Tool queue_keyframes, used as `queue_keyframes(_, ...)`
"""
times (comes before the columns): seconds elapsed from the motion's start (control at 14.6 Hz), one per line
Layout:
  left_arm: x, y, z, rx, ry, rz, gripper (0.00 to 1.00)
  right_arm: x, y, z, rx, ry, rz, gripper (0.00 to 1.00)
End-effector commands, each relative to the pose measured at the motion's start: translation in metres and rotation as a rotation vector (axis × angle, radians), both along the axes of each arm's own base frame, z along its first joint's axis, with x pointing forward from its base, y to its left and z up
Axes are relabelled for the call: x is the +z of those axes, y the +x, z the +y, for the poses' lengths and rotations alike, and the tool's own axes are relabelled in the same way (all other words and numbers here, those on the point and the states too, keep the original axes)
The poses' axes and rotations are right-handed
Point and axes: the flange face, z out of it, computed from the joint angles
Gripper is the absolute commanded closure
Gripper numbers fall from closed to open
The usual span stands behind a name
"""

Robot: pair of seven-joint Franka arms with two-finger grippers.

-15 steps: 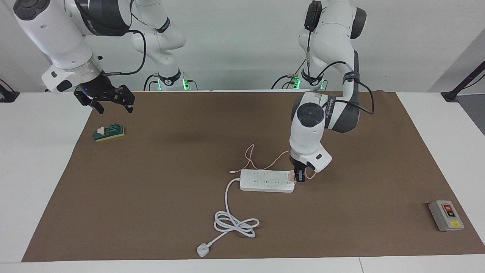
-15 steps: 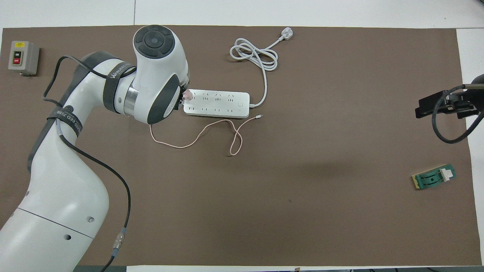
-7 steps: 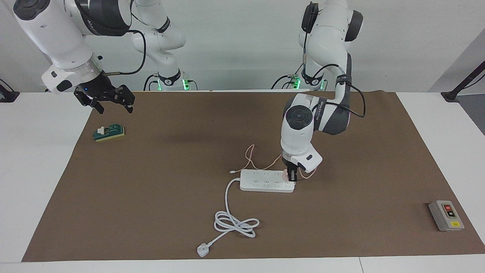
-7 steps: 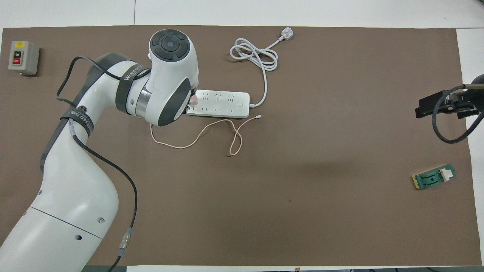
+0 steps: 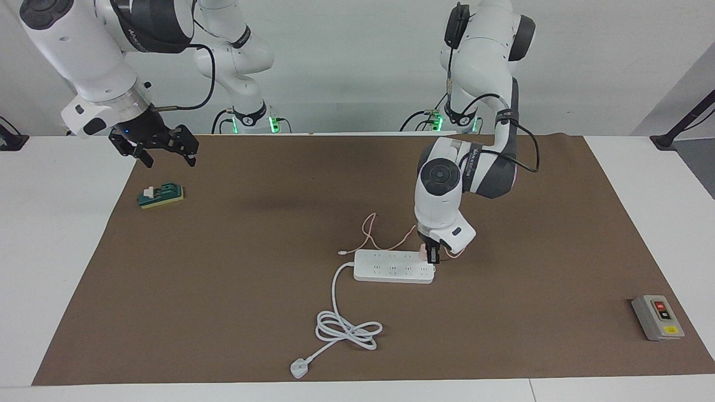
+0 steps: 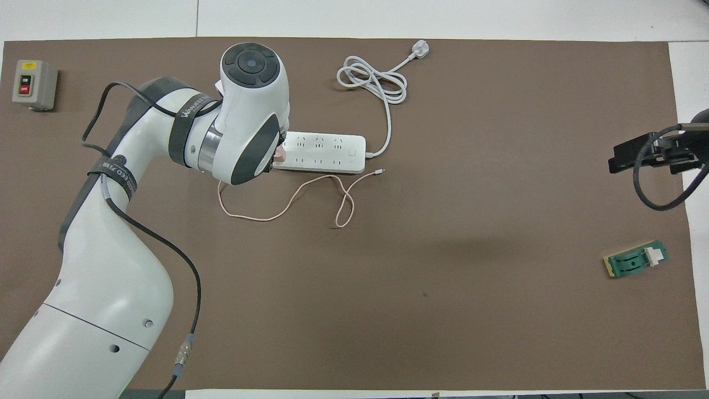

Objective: Plug charger into power strip
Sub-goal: 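Push the charger prongs into the strip socket with the left gripper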

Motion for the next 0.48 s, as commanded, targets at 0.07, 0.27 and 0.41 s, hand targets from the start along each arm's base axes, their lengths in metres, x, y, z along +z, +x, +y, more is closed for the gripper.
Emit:
queue_keyframes(0.07, 0.0028, -0.003, -0.0013, 0.003, 0.024, 0.0, 1.0, 0.0034, -0.0056, -0.0011, -0.013, -0.007, 0.007, 0.0)
queue_keyframes(0.27, 0.0032, -0.0035, -0.0035, 0.0, 0.022, -0.004, 1.0, 0.0034, -0.0056, -0.0011, -0.012, -0.007, 0.007, 0.0)
queue_keyframes(0.41, 0.0024, -0.0035, -0.0048, -0.003, 0.02, -0.006, 1.0, 0.0026, -0.0052, -0.0018, -0.014, -0.008, 0.008, 0.0)
